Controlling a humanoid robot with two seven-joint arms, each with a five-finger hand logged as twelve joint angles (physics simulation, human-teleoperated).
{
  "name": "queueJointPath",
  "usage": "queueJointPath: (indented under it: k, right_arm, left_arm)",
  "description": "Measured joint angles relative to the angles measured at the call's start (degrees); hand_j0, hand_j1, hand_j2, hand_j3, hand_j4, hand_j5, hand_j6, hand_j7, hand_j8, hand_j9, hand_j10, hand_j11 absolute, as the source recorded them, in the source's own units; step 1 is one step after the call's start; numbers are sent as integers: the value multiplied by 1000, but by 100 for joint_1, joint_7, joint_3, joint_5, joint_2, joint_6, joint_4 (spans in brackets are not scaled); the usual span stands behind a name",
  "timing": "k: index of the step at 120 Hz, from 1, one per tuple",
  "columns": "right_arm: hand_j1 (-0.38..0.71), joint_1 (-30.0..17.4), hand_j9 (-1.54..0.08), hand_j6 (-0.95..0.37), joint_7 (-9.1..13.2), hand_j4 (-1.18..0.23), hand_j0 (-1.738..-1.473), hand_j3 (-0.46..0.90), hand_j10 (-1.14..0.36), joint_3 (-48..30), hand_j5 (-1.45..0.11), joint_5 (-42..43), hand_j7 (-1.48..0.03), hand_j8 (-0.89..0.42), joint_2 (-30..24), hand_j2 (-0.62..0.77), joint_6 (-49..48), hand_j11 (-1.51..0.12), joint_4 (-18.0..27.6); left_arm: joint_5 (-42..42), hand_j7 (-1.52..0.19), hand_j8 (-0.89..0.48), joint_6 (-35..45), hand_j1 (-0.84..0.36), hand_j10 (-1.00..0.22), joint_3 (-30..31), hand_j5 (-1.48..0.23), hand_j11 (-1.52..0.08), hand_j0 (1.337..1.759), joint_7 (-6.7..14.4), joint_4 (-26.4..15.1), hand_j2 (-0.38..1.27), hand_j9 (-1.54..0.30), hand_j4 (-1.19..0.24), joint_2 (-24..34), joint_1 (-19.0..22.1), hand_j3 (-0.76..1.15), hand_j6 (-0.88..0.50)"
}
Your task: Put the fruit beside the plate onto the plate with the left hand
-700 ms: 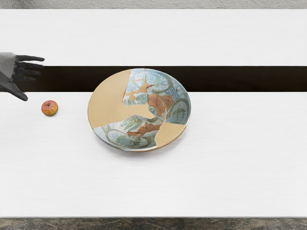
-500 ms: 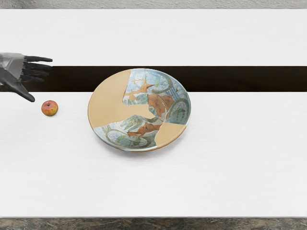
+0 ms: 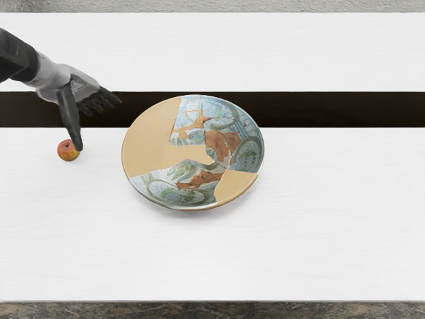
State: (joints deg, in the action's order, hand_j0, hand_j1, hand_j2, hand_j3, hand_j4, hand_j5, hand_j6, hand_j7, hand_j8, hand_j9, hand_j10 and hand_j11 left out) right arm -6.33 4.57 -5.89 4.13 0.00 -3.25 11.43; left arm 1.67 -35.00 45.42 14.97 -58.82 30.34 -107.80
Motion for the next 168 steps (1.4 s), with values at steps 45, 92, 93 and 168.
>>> queueJointPath:
  k: [45, 92, 93, 168]
  right_arm:
    - [-328, -1, -22, -17, 0, -17, -1658, 0, -17, 0, -22, 0, -22, -17, 0, -4, 0, -22, 0]
    - [-328, 0, -22, -17, 0, -17, -1658, 0, -17, 0, -22, 0, -22, -17, 0, -4, 0, -22, 0]
    - [-328, 0, -23, -17, 0, -17, -1658, 0, -17, 0, -23, 0, -23, -17, 0, -4, 0, -23, 0]
    - [-328, -2, -22, -17, 0, -17, -1658, 0, -17, 0, -22, 0, -22, -17, 0, -4, 0, -22, 0]
  left_arm:
    - [-1518, -12, -10, 2093, 338, -10, 2460, -12, -12, 1658, 44, -56, 2, -12, -10, -1301, -59, 0, -10]
    - [-2235, -14, -12, 4970, 336, -11, 2654, -14, -14, 1658, 6, -822, 2, -14, -12, -2062, 302, 0, -12]
    - [-2243, -14, -12, 4989, 336, -11, 2662, -14, -14, 1658, 5, -841, 2, -14, -12, -2065, 303, 0, -12]
    - [-2737, -242, -187, 5660, 126, -186, 3133, -242, -242, 1658, -3, -510, 38, -242, -187, -2173, 1173, 0, -187]
